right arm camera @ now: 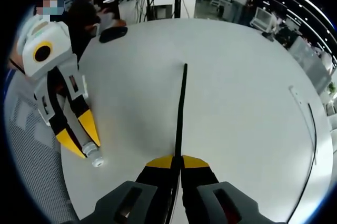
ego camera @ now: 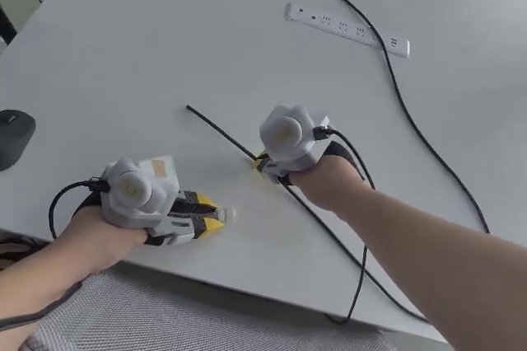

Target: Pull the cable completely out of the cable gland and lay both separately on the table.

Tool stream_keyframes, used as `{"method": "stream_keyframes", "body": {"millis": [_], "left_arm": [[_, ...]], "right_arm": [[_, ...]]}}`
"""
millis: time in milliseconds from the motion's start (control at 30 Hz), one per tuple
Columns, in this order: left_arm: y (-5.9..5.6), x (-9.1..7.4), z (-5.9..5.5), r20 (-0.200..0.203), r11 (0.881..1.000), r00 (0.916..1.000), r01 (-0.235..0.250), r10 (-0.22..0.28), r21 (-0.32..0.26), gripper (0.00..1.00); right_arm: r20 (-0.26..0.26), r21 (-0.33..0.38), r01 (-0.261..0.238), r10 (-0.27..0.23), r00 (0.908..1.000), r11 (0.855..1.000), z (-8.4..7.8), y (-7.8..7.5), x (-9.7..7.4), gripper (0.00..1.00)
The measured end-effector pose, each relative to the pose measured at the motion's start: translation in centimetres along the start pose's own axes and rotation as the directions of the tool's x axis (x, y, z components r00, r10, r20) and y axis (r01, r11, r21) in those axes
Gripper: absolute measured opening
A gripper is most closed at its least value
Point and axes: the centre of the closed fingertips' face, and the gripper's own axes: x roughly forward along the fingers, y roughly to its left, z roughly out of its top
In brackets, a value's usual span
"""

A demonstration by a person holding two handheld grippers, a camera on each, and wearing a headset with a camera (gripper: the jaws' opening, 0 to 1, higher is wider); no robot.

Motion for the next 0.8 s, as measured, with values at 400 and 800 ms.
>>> {"method": "stream_keyframes", "body": {"millis": [400, 800], "left_arm": [[-0.12, 0.05, -0.11, -0.019, 0.999, 0.9997, -0.015, 0.016, 0.043, 0.16], [-0.42, -0.09, 0.13, -0.026, 0.999, 0.9996, -0.014, 0.014, 0.032, 0.16]], "right_arm": [[-0.002, -0.009, 0.01, -0.01, 1.0, 1.0, 0.03, 0.08, 0.02, 0.0], [-0.011, -0.03, 0.038, -0.038, 0.9992, 0.999, 0.07, -0.35, -0.15, 0.07]]}}
